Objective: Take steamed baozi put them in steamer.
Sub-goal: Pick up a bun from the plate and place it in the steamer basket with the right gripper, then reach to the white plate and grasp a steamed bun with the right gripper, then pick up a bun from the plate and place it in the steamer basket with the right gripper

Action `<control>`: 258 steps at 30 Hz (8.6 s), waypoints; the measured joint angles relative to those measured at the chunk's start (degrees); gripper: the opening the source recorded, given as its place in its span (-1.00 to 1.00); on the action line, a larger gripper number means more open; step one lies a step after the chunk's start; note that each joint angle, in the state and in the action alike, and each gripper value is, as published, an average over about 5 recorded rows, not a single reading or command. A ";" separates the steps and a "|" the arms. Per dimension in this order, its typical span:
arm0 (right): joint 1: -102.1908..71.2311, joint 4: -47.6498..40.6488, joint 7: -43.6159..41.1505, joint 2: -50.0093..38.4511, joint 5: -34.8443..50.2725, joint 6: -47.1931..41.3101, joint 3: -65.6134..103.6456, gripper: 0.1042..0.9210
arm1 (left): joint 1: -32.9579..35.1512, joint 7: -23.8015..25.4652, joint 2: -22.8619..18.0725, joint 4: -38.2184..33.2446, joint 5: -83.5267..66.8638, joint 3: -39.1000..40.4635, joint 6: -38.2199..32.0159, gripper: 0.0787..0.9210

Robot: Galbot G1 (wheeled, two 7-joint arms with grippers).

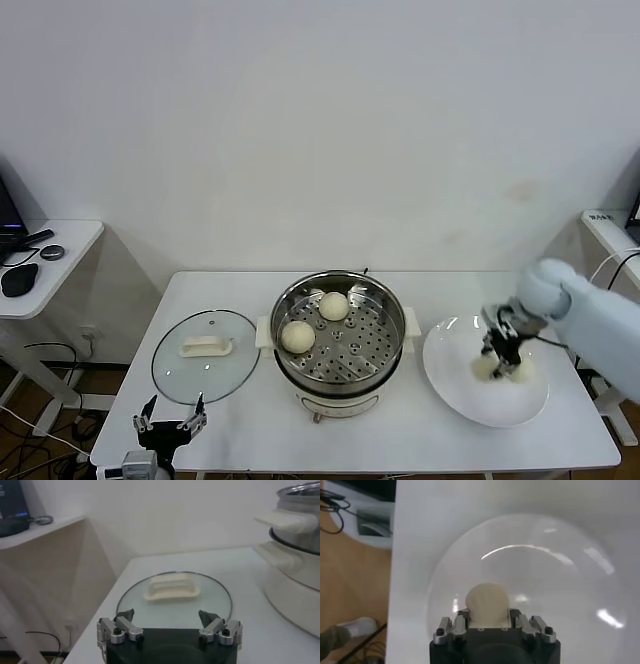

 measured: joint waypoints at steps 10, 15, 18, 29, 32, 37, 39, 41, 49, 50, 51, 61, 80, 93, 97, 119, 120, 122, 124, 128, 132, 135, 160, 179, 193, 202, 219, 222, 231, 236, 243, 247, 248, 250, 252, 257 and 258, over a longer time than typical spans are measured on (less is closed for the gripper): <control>23.05 -4.23 -0.58 12.15 12.47 2.16 -12.17 -0.05 | 0.12 -1.71 -0.02 -1.37 2.22 -0.29 -1.74 0.77; 30.53 -4.63 0.54 18.48 19.62 7.78 -17.79 -0.06 | 0.12 -2.04 -0.50 -1.74 2.75 -0.01 -2.15 0.77; 33.50 -4.87 2.08 21.79 22.61 13.53 -21.61 -0.06 | 0.29 -2.17 -0.73 -2.23 2.86 0.05 -2.34 0.77; 37.16 -0.78 7.17 29.98 19.88 34.81 -32.32 -0.03 | 0.58 -2.18 -1.31 -3.91 3.20 0.91 -2.50 0.77; 36.91 0.87 7.80 31.51 16.92 38.37 -33.69 -0.03 | 0.46 -2.21 -1.28 -3.97 3.20 0.89 -2.54 0.77; 35.78 3.25 8.19 33.38 12.83 42.63 -35.91 -0.03 | 0.27 -2.21 -1.14 -4.08 3.09 0.73 -2.57 0.77; 35.44 4.20 8.16 33.82 11.83 43.69 -36.76 -0.03 | 0.22 -2.21 -1.12 -4.08 2.96 0.53 -2.58 0.77; 35.22 5.11 8.01 34.17 11.03 44.52 -37.51 -0.03 | 0.20 -2.21 -1.13 -4.07 2.86 0.39 -2.57 0.77; 34.52 7.14 6.83 35.04 9.22 46.16 -39.64 -0.03 | 0.05 -2.17 -1.33 -4.05 2.83 0.73 -2.57 0.77; 34.37 7.21 6.71 35.13 9.01 46.24 -39.83 -0.03 | 0.05 -2.17 -1.34 -4.03 2.83 0.77 -2.57 0.77; 34.21 7.24 6.61 35.24 8.81 46.31 -39.98 -0.03 | 0.05 -2.17 -1.33 -4.02 2.83 0.79 -2.57 0.77; 32.85 6.40 6.35 36.55 7.82 45.61 -40.49 0.01 | 0.18 -2.18 -1.29 -4.09 2.66 0.69 -2.58 0.77; 35.51 8.20 5.42 33.36 12.01 39.79 -37.90 0.76 | 0.54 -1.99 -1.37 -4.78 2.52 0.38 -2.57 0.77; 35.56 7.29 5.19 14.71 22.16 15.84 -26.40 0.76 | 2.12 -0.89 -0.11 -6.42 0.46 -0.41 -1.62 0.77; 33.37 6.92 4.93 7.40 22.70 6.63 -23.35 0.76 | 2.45 -0.21 0.45 -6.85 -1.23 -0.95 -1.31 0.77; -6.82 -1.03 4.17 -5.89 0.99 -1.70 9.93 0.76 | 4.69 0.72 1.22 -6.37 -4.83 -0.80 -0.47 0.77; -7.65 -1.57 4.13 -5.72 0.06 -1.39 10.70 0.76 | 4.78 0.71 1.19 -6.35 -4.83 -0.80 -0.48 0.77; -8.99 -2.79 4.22 -5.21 -1.78 -0.47 12.10 0.76 | 4.92 0.70 1.11 -6.35 -4.81 -0.79 -0.49 0.77; -10.11 -4.04 4.39 -4.56 -3.45 0.58 13.31 0.76 | 5.07 0.71 1.04 -6.34 -4.71 -0.75 -0.49 0.77; -12.10 -6.15 4.51 -3.12 -6.16 2.23 15.04 0.76 | 5.42 0.72 1.04 -6.20 -4.51 -0.79 -0.49 0.77; -13.59 -7.98 4.47 -1.80 -8.38 3.55 16.48 0.76 | 5.60 0.63 0.95 -5.90 -4.40 -0.94 -0.48 0.77; -14.53 -9.20 4.53 -0.96 -9.99 4.52 17.52 0.76 | 5.61 0.59 0.78 -5.79 -4.33 -0.92 -0.46 0.77; -17.28 -14.38 5.02 3.11 -17.59 7.49 20.08 0.76 | 5.00 0.64 0.61 -4.25 -3.67 -0.82 -0.55 0.77; -16.66 -14.99 5.19 2.89 -16.31 5.83 19.57 -0.05 | 4.17 0.49 0.79 -2.86 -3.27 -0.45 -0.71 0.77; 0.79 -4.47 5.19 -1.87 0.61 -3.30 3.02 -0.18 | 2.14 -0.52 1.00 -2.29 -0.10 0.60 -1.78 0.77; 25.83 3.31 6.44 3.06 20.03 -13.68 -17.47 -0.17 | 1.08 -1.05 1.40 -3.68 0.85 1.43 -1.98 0.77; 39.00 4.93 12.41 19.69 37.04 -25.87 -36.05 -0.19 | -0.49 -0.93 1.50 -4.53 -0.39 1.54 -1.74 0.77; 38.20 3.57 13.21 22.10 36.78 -26.70 -37.00 -0.18 | -0.72 -0.88 1.44 -4.42 -0.45 1.43 -1.69 0.77; 34.78 -0.48 15.27 26.46 34.59 -28.21 -38.03 -0.17 | -1.52 -0.85 1.30 -3.33 -0.48 1.29 -1.67 0.77; 33.35 -1.50 15.69 27.29 33.38 -28.65 -38.50 -0.18 | -1.76 -0.78 1.23 -3.01 -0.49 1.36 -1.64 0.77; 32.18 -1.86 15.97 27.64 32.61 -28.99 -38.56 -0.02 | -2.03 -0.71 1.10 -2.66 -0.50 1.38 -1.61 0.77; 32.24 -1.54 15.90 27.42 32.47 -28.98 -38.44 0.27 | -2.07 -0.69 0.88 -2.54 -0.48 1.47 -1.60 0.77; 32.35 -1.41 15.86 27.30 32.46 -28.97 -38.39 0.38 | -2.06 -0.69 0.81 -2.53 -0.47 1.49 -1.61 0.77; 32.68 -1.06 15.78 26.89 32.42 -28.95 -38.18 0.50 | -2.06 -0.68 0.65 -2.52 -0.45 1.51 -1.61 0.77; 32.98 -0.66 15.71 26.31 32.39 -28.91 -37.80 0.64 | -2.02 -0.66 0.48 -2.54 -0.43 1.52 -1.62 0.77; 33.06 0.48 15.80 23.84 32.97 -28.43 -35.36 0.75 | -1.74 -0.86 0.01 -2.96 -0.55 1.37 -1.91 0.77; 32.91 0.61 16.04 23.17 33.36 -28.22 -34.41 0.76 | -1.67 -0.99 -0.10 -3.08 -0.66 1.28 -2.07 0.77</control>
